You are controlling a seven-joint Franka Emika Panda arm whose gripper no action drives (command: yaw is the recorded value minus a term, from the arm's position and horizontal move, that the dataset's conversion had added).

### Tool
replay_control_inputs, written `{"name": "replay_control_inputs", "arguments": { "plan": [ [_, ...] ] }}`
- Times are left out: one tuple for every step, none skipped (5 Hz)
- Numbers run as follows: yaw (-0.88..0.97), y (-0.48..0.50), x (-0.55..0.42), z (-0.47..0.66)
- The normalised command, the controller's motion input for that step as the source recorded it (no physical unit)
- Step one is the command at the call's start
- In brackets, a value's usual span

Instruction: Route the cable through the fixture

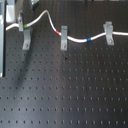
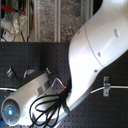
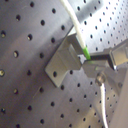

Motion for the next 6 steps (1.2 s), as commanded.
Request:
{"name": "replay_control_inputs", "arguments": {
  "plan": [
    [-0.04,0.001,-0.301,0.23],
    [0.0,-0.027,-0.303,0.16],
    [-0.07,0.141,-0.083,0.07],
    [-0.05,0.049,-0.138,0.22],
    [-0.08,-0.003,-0.134,0.34],
    [0.0,-0.015,-0.286,0.07]
  ]
}}
